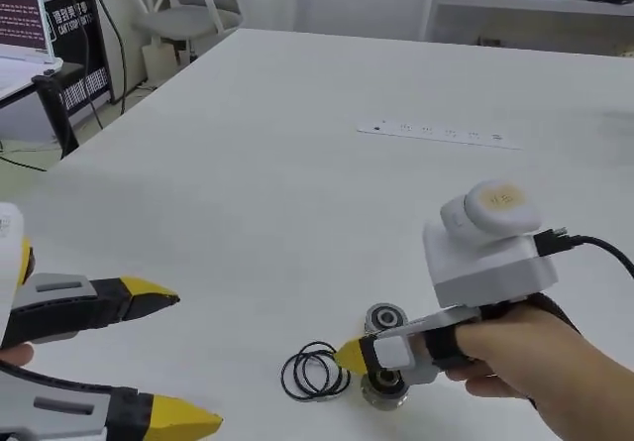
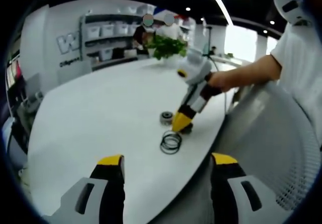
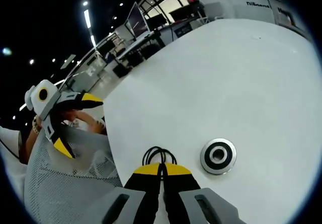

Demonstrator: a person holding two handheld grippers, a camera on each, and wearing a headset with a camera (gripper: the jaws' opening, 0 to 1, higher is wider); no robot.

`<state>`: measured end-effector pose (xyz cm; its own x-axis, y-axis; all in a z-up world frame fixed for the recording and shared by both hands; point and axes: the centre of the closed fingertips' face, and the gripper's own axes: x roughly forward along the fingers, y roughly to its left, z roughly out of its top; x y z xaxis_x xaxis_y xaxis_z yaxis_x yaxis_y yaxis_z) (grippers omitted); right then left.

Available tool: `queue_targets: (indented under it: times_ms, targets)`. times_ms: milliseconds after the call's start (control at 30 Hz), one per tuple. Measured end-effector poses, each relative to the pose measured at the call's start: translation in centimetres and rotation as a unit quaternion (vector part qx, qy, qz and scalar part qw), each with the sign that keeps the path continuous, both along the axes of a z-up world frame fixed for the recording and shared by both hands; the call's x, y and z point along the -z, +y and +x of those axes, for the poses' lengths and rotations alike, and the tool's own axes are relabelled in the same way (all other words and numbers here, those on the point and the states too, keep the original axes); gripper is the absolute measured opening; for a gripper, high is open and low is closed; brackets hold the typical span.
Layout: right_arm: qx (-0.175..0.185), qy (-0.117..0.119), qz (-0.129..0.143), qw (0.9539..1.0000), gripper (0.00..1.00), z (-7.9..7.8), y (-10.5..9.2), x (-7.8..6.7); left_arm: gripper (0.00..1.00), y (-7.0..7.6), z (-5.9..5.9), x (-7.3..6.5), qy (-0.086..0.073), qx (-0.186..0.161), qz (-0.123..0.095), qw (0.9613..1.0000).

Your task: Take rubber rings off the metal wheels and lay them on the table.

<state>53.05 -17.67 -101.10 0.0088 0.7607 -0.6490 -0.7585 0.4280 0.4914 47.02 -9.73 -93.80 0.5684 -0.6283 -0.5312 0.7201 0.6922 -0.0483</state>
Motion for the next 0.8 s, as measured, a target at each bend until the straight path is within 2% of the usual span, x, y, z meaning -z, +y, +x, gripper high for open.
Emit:
queue_targets:
  times_ms: [200,533,800]
  targets:
    - [-0.001,-0.006,-0.009,0.9999,0.0,0.06,0.1,0.36,0.69,0.09,0.07,0.01,0.001,-0.004,-0.002,1.0]
    - [-0.025,-0.049,-0.03,0.998,0.0,0.1,0.22,0.54,0.68,0.11,0.04,0.1,0.002,-0.004,0.001,1.0]
    - [-0.036,-0.068,-0.04,0.9963,0.0,0.3,0.07,0.61,0.68,0.14,0.07,0.14,0.002,-0.005,0.002,1.0]
